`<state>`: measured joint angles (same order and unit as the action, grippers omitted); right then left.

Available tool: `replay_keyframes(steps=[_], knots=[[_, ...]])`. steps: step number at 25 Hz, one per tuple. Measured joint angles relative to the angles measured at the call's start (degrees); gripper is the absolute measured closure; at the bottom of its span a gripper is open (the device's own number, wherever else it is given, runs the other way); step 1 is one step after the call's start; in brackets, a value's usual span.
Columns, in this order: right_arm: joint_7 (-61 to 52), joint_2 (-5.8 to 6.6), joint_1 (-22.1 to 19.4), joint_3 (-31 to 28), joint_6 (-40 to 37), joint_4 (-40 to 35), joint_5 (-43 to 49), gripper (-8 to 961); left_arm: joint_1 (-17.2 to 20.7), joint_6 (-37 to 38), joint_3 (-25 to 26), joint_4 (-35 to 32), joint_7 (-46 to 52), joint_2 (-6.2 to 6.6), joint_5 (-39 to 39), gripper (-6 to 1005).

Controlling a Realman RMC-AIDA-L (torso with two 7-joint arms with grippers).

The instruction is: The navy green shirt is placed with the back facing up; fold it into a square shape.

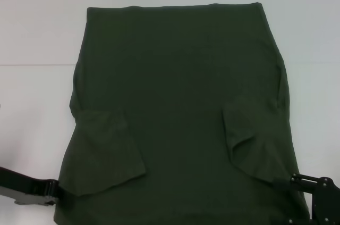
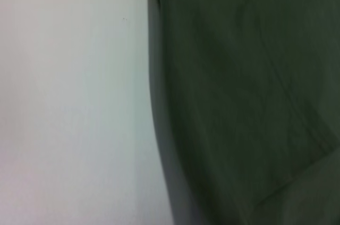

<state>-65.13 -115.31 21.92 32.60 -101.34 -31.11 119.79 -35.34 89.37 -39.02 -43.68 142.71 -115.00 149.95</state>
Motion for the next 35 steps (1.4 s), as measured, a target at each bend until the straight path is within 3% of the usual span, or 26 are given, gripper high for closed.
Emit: replay_keyframes(steps=[2,8,13,20,23,29,35], knots=[[0.00,-0.01,0.04,0.00,0.00,0.00,0.00,82,0.01,0.08,-0.74,0.00,-0.82,0.00,0.03,906],[-3.11,-0.07,0.05,-1.09,-0.05,-1.02,-0.04,81,0.04,-0.03,-0.95,-0.09,-1.03,-0.02,-0.09,938],[-26.13,0.20,0.15,-1.71,-0.33,-11.39,0.56,81,0.12,0.56,-0.09,-1.19,-1.27,0.28,-0.48,966],[-61.85,3.42,1.99,-0.80,-6.40,-24.23,3.60,86,0.17,0.79,-0.01,-1.37,-2.61,0.50,-2.96,971],[-72.32,3.95,3.05,-0.78,-6.83,-26.75,8.13,87,0.36,0.81,0.01,-1.39,-3.48,0.63,-3.25,971],[-78.80,3.87,5.84,-0.84,-5.19,-26.71,21.09,89,0.41,0.91,0.00,-1.41,-4.78,0.67,-3.41,971],[-80.21,2.69,6.89,-0.51,-1.89,-25.23,27.05,89,0.03,1.06,-0.09,-1.41,-4.85,0.68,-3.56,971]])
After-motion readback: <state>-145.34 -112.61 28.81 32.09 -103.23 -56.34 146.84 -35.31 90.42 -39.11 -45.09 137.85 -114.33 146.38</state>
